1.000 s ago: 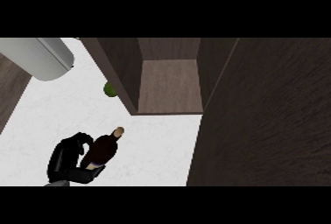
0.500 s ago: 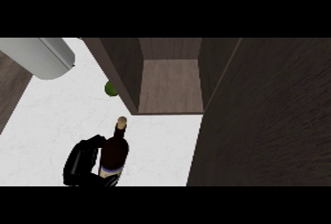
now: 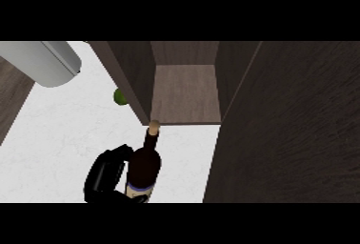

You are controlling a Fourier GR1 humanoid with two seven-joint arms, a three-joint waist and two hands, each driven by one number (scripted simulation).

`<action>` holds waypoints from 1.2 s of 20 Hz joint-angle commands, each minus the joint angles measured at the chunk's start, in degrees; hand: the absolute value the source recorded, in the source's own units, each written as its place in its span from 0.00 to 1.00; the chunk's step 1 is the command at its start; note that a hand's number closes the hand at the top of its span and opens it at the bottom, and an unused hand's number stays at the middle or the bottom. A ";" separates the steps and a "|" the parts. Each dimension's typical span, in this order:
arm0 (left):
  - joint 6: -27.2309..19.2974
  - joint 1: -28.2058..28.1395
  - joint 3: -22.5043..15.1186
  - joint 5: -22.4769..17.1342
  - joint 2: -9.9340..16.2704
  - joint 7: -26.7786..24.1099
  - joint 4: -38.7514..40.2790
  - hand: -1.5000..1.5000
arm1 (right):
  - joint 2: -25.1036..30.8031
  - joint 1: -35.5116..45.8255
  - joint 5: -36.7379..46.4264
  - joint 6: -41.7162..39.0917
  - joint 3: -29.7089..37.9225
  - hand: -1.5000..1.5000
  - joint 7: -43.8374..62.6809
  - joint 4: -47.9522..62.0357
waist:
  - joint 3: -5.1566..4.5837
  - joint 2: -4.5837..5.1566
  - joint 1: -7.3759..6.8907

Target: Pick up the wine, place it into the cabinet and close the cabinet

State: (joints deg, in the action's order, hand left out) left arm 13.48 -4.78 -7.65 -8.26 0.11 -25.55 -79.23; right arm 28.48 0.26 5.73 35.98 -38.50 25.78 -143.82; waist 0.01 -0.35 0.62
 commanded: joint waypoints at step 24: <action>-25.54 22.59 -6.22 3.63 -0.10 8.01 7.24 1.00 | 5.34 -6.26 -0.17 1.30 0.19 0.00 0.07 -12.86 | -0.07 0.24 0.36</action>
State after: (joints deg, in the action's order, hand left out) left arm -11.87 14.24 -14.63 -5.51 0.10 -18.63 -74.40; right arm 32.24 -4.55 4.94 37.72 -39.63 19.66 -144.01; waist -0.05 -0.15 1.24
